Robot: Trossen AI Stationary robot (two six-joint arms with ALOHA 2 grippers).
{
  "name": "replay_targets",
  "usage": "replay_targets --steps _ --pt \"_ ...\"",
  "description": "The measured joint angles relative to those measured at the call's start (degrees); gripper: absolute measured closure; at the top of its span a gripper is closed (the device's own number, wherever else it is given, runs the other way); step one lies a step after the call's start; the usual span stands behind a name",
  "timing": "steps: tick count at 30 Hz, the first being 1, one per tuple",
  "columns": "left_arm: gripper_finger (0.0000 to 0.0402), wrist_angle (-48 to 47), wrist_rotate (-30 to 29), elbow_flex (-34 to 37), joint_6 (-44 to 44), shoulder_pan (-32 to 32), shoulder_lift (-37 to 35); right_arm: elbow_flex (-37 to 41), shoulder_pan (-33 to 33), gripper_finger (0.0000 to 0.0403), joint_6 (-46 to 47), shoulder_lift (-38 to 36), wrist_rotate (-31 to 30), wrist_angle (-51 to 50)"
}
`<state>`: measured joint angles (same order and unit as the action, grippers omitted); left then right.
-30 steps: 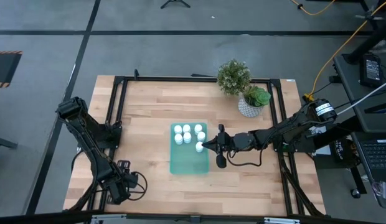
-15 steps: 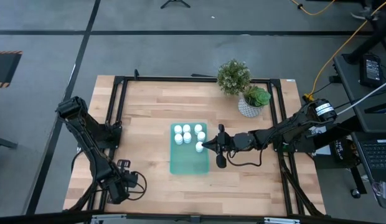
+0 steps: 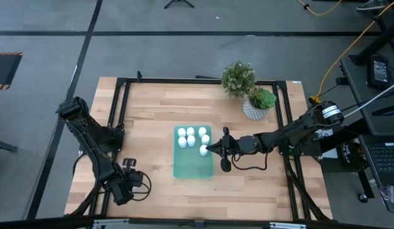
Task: Pick and place pill bottles into a basket
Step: Put the white pill bottle into the green bin
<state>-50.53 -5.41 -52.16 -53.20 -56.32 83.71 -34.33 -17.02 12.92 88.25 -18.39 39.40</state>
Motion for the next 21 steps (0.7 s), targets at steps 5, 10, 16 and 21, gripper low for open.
replay_targets --steps 5,10,16,21 --pt "0.0244 -1.0 -0.6 0.0 1.2 1.3 -1.9 0.0 0.0 0.0396 -1.7 0.0 0.0 -0.3" --pt "0.0244 -1.1 -4.0 0.0 5.1 2.6 -4.5 0.0 0.0 0.0396 -2.8 0.0 0.0 -0.6" --pt "0.0244 -0.9 -10.9 0.0 11.7 6.0 -8.2 0.0 0.0 0.0396 -2.9 0.0 0.0 -0.6" --pt "0.0244 2.5 -21.8 -0.1 17.9 9.9 -9.8 0.0 0.0 0.0396 -2.9 0.0 0.0 -0.6"
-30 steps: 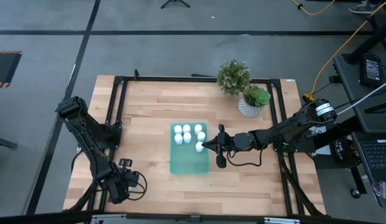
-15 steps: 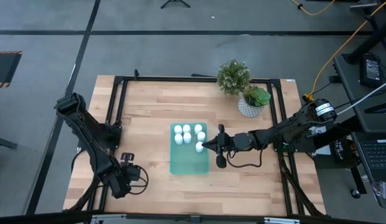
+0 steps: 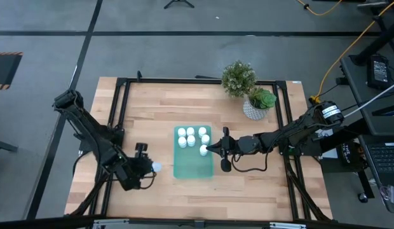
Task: Pick and place pill bottles into a basket
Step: Put the white pill bottle into the green bin
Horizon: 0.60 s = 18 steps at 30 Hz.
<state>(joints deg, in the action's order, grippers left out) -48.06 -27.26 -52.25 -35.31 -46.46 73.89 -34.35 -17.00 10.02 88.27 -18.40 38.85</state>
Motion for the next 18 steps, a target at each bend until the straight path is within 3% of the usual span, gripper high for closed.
replay_targets --steps 5,11,18 --pt "0.0244 9.2 -3.8 0.0 13.5 3.9 0.0 0.0 0.0 0.0396 0.0 0.0 0.0 0.0" --pt "0.0244 17.2 1.6 0.0 21.6 10.3 0.0 0.0 0.0 0.0396 0.0 0.0 0.0 0.0" --pt "0.0244 17.9 5.2 0.0 26.3 16.3 0.1 0.0 0.0 0.0396 0.0 0.0 0.0 0.0"
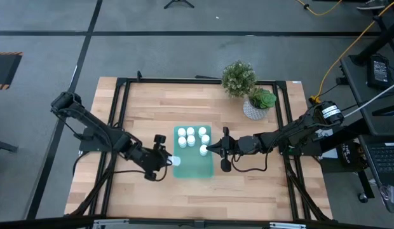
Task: Pick and place pill bottles into a basket
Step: Put the white pill bottle into the green bin
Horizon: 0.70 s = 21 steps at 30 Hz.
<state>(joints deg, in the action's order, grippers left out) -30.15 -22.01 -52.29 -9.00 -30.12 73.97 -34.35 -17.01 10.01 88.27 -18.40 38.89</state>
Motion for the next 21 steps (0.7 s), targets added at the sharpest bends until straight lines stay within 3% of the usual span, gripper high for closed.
replay_targets --steps 7,15,21 --pt "0.0244 -0.7 5.3 -2.3 -1.0 4.4 1.5 0.0 0.0 0.0396 -0.1 0.0 0.0 0.0" --pt "0.0244 -15.2 7.2 -16.0 5.6 9.7 12.8 0.0 1.1 0.0396 0.2 0.0 0.0 -0.1" --pt "0.0244 -17.4 13.4 -23.3 14.4 12.7 20.5 0.0 1.1 0.0396 0.1 0.0 0.0 -0.2"
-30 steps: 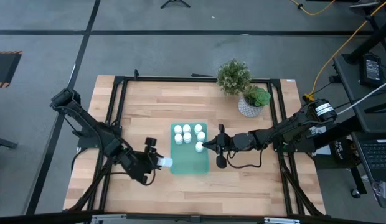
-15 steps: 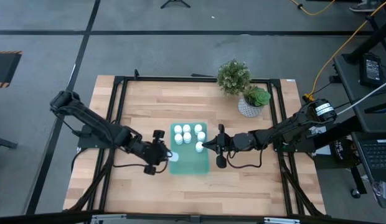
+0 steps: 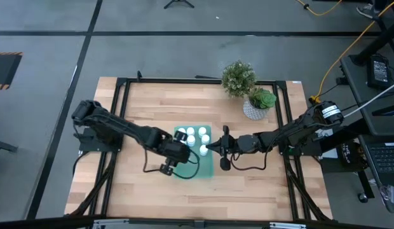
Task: Pick and place pill bottles into a basket
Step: Put the white pill bottle into the green bin
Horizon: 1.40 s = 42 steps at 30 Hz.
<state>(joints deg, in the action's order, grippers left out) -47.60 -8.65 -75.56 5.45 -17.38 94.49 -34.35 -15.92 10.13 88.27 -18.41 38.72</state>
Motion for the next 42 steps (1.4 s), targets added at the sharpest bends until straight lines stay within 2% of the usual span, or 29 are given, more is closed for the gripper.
replay_targets --steps 7,18,38,42 --pt "0.0244 1.1 1.1 -3.3 6.6 2.5 5.1 0.0 0.0 0.0396 0.0 0.0 0.0 0.0" --pt "0.0244 4.1 5.2 -3.2 9.3 6.6 10.4 0.0 0.0 0.0396 -0.1 0.0 0.0 -0.5" --pt "0.0242 4.5 3.0 -1.8 9.3 7.1 10.7 0.0 0.0 0.0395 -0.1 0.0 0.0 -0.9" --pt "0.0229 4.5 1.3 -1.8 9.3 7.0 10.7 0.0 0.0 0.0395 -0.1 0.0 0.0 -0.9"
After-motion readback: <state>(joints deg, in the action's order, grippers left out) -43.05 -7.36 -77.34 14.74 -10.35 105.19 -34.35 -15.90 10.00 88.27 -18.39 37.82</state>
